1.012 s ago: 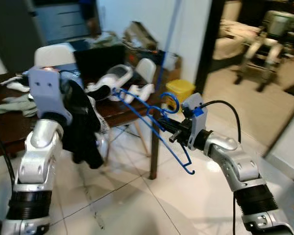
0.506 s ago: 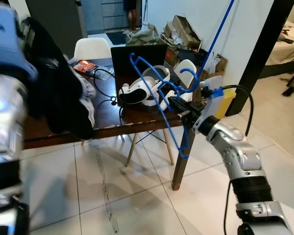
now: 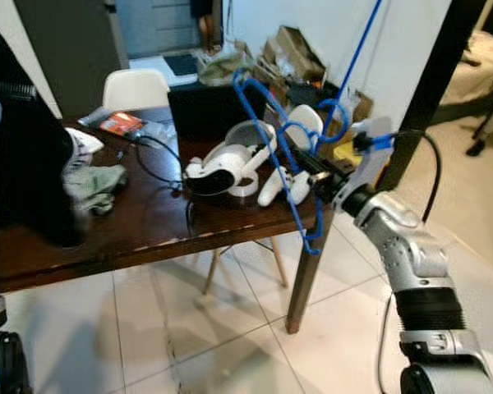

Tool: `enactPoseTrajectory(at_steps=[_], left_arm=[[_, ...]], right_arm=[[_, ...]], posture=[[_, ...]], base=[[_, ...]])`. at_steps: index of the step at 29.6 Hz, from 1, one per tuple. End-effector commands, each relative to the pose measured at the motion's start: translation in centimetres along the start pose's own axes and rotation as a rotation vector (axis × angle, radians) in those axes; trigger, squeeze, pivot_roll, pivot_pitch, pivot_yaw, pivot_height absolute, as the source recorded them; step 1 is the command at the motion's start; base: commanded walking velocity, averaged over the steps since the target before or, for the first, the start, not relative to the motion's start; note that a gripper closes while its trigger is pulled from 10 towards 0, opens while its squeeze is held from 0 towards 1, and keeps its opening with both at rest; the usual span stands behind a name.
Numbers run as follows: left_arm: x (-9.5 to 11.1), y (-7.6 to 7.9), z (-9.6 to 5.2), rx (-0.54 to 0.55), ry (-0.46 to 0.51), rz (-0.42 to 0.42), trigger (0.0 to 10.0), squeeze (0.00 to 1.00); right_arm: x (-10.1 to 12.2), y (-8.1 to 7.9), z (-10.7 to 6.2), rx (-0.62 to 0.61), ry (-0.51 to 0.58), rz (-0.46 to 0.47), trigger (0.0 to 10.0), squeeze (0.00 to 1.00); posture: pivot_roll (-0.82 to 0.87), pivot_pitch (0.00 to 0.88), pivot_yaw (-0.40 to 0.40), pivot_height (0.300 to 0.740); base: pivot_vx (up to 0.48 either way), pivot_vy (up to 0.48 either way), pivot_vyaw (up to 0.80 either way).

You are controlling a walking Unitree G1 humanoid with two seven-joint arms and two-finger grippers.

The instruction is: Hang hanger

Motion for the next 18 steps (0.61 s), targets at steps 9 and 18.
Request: enactPoseTrajectory(at_steps=[9,18], left_arm=[[-5.4,-1.2,-1.0,0.054,-0.174,0.011,10.0,0.00],[-14.2,0.2,-5.7,0.091,-0.553,-0.063,10.0,1.00]], right_arm=[[0.1,-0.6,0.3,0.020,0.014,0.003,10.0,0.00],[0.2,-0.5,0.3,0.016,0.016,-0.003,10.0,0.00]], posture=[[0.01,0.000,0.024,0.740],[0.01,0.000,0.027,0.740]], base=[[0.285,0.000,0.00],[0.000,0.000,0.00]])
Point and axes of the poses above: a point about 5 cm out from each wrist's last joint towards the gripper, its own z axis pointing out of the wrist towards the gripper, its own x axis along the axis of the wrist's last joint, y = z × x, the point moved 5 cm from there along z, pointing out of the wrist towards the gripper, and after that the axes turned 3 degrees about z, right-handed, at the moved point
